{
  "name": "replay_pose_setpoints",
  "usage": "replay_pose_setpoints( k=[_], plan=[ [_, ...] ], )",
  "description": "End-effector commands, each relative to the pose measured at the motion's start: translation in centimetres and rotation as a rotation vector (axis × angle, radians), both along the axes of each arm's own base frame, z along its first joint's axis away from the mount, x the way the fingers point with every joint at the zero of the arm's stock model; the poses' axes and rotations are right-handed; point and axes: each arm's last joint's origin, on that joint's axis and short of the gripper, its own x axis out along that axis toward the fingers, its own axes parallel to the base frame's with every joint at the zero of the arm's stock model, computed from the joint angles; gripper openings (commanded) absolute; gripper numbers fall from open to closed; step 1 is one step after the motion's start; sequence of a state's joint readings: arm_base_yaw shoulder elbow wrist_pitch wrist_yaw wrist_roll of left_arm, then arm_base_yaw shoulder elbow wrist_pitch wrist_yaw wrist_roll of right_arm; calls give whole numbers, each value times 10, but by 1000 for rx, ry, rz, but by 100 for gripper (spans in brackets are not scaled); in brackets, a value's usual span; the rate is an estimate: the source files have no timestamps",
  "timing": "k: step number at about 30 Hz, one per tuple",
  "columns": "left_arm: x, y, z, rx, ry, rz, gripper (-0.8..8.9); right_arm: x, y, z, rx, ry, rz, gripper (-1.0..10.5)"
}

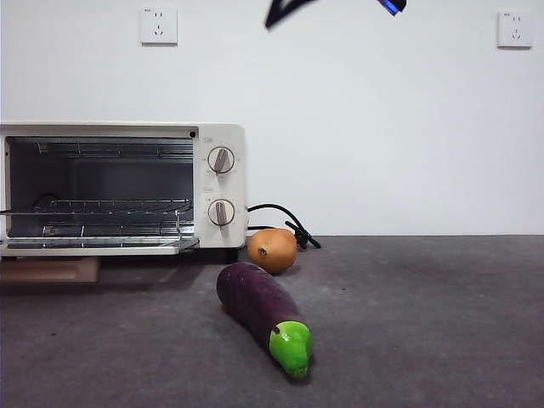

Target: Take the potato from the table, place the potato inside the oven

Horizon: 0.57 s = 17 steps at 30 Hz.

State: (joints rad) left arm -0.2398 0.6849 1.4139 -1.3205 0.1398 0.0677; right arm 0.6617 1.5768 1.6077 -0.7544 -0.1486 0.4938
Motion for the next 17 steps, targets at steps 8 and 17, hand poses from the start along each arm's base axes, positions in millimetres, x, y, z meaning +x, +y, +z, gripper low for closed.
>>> replay_pose_setpoints(
  k=[8,17],
  plan=[
    [-10,2,1,-19,-31,3,-4,63,43,-36,-158,-24,-93,255],
    [-10,2,1,-16,-32,6,-4,107,65,-109,-287,13,-161,574]
  ],
)
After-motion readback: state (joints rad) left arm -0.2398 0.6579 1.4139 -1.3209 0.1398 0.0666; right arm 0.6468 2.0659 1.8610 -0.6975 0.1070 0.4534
